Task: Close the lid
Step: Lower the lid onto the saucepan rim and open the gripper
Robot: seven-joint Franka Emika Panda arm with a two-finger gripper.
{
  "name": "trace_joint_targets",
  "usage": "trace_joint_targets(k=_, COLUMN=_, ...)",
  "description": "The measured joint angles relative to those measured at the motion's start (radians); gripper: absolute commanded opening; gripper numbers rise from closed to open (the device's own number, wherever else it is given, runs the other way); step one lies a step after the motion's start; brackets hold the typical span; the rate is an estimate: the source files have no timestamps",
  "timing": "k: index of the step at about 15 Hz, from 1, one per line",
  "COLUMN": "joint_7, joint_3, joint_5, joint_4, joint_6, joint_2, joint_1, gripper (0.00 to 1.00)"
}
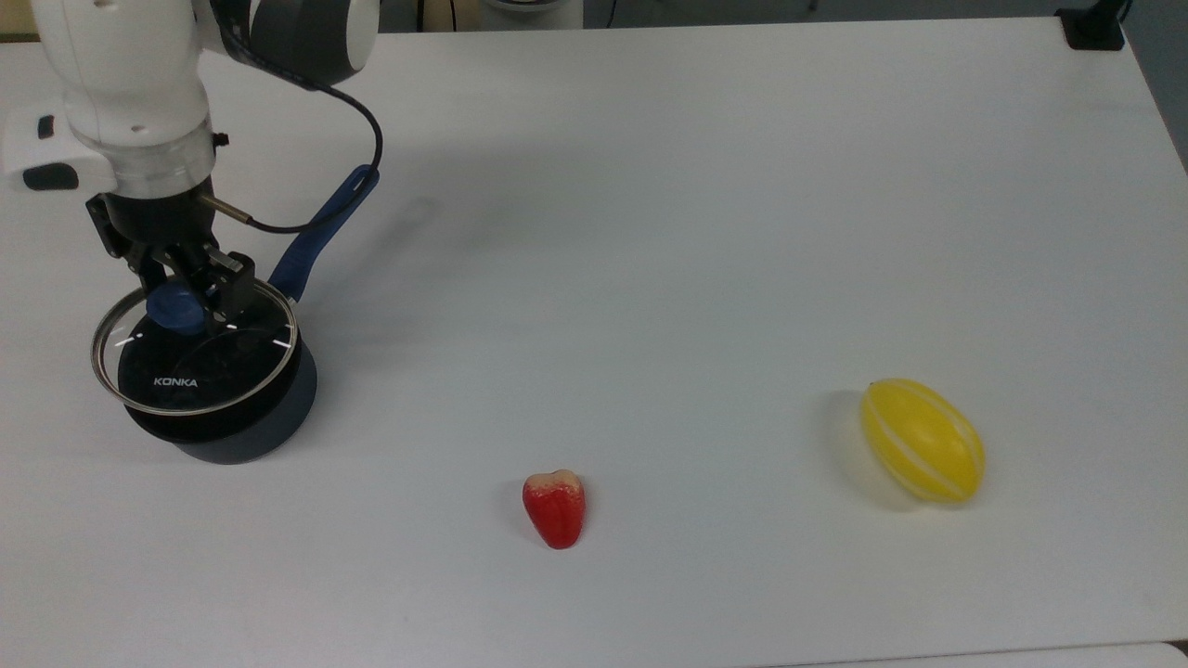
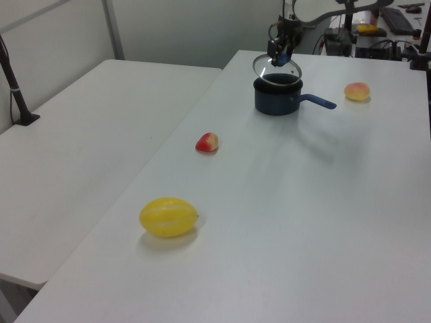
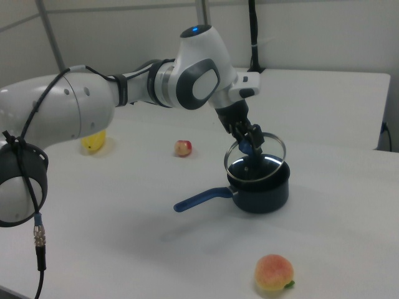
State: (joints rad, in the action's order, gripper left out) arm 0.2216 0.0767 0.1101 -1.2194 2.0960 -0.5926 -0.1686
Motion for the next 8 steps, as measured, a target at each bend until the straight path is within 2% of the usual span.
trace_joint_targets(k=8, joint_7=0.0, joint_3=0.0, joint_5=0.002, joint_4=0.001, joint_6=0.003, joint_2=-0.029, joint_1=0.001, gripper=0.0)
